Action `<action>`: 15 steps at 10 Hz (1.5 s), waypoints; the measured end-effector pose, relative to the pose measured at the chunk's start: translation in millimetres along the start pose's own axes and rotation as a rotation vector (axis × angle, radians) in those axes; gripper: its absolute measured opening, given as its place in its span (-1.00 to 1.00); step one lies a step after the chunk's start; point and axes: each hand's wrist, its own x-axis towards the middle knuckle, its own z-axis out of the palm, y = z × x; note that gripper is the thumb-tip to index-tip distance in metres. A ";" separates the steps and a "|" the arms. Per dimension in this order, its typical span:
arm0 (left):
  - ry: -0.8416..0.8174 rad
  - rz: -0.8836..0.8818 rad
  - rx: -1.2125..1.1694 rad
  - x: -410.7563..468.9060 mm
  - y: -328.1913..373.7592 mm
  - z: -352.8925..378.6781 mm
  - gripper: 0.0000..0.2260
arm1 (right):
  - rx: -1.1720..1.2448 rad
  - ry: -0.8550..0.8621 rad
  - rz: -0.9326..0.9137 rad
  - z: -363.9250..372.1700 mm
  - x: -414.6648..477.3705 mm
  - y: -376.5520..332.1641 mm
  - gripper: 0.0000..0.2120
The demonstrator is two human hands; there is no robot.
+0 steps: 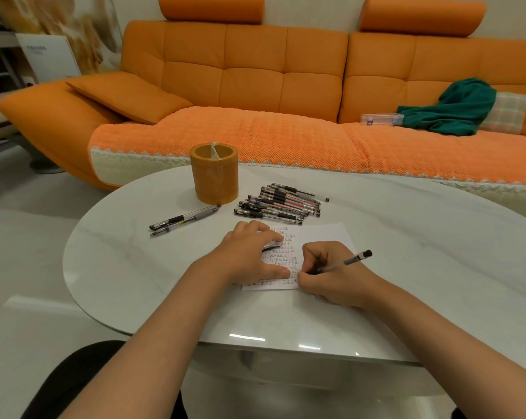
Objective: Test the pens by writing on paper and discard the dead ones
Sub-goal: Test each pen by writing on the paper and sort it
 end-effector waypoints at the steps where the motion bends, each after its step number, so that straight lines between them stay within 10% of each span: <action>1: -0.002 -0.004 0.005 -0.6 0.7 0.3 -0.27 | -0.032 0.018 -0.021 0.0 -0.2 2.1 -0.81; 15: -0.002 -0.015 -0.024 -0.7 0.3 0.8 -0.27 | 0.123 0.028 0.035 -3.4 0.0 2.7 -0.84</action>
